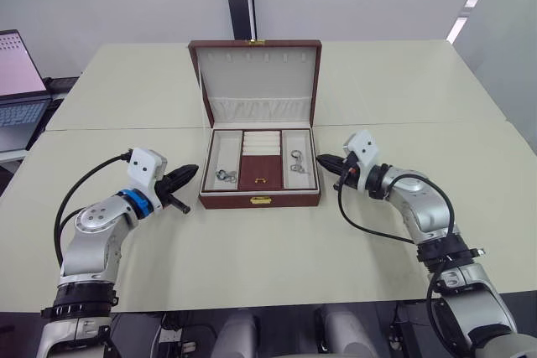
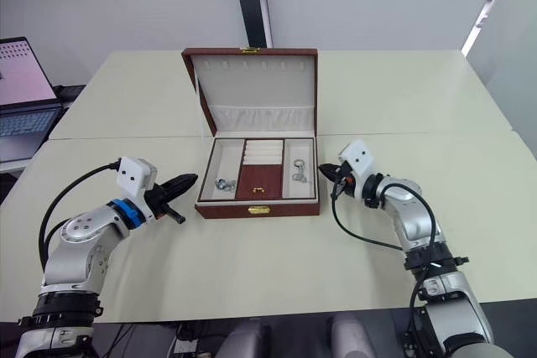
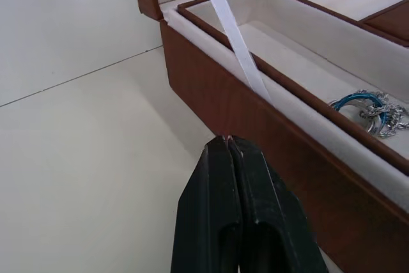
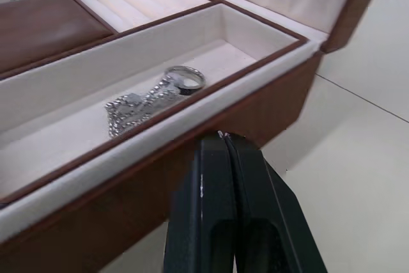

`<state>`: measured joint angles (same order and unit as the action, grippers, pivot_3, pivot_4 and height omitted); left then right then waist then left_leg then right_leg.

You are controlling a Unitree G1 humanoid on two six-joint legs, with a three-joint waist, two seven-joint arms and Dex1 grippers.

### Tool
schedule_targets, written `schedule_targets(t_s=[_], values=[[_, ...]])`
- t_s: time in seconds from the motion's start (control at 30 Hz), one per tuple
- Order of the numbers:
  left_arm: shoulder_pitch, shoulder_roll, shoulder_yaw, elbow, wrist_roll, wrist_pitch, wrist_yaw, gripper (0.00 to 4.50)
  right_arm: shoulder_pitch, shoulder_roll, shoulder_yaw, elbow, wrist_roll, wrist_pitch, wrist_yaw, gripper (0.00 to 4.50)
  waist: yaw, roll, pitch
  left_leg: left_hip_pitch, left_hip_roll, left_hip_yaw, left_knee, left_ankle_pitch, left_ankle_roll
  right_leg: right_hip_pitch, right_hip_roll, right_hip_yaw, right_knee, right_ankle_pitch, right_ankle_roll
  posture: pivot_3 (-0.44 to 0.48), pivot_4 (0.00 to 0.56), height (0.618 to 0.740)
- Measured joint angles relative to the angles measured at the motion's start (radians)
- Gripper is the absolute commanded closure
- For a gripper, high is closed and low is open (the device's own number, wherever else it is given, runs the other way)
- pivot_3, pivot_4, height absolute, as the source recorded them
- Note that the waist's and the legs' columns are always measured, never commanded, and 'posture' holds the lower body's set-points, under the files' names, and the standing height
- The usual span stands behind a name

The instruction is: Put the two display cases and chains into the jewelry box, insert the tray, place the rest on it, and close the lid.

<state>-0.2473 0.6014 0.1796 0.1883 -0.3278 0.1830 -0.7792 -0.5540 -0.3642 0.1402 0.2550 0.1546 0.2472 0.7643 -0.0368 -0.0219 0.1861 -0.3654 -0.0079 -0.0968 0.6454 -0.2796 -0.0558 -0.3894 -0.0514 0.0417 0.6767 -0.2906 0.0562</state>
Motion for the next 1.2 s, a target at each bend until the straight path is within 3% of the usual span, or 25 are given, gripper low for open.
schedule_targets(t_s=[0.23,0.77,1.2], values=[[0.042,-0.004,-0.013,-0.056,-0.018,0.056,-0.034,4.5,0.005,-0.003,0.014,-0.028,-0.017,0.028,0.03,4.49,-0.005,0.0,0.0,0.0,0.0,-0.002,0.0,0.0,0.0,0.0,0.0,0.0,0.0,0.0,0.0,0.0,0.15,0.74],[0.247,0.042,0.043,-0.316,-0.097,0.222,-0.066,4.5,0.199,-0.087,-0.002,-0.369,0.064,0.267,0.107,4.49,-0.005,0.0,0.0,0.001,0.0,-0.004,-0.001,0.0,0.0,0.001,-0.001,0.0,-0.001,0.0,0.0,0.0,0.15,0.74],[0.325,0.053,0.063,-0.384,-0.123,0.24,-0.066,4.5,0.228,-0.094,-0.004,-0.426,0.068,0.311,0.107,4.49,-0.005,0.0,-0.001,0.001,0.0,-0.004,-0.001,0.0,0.0,0.001,-0.001,0.0,-0.001,0.0,0.0,0.0,0.15,0.74]])
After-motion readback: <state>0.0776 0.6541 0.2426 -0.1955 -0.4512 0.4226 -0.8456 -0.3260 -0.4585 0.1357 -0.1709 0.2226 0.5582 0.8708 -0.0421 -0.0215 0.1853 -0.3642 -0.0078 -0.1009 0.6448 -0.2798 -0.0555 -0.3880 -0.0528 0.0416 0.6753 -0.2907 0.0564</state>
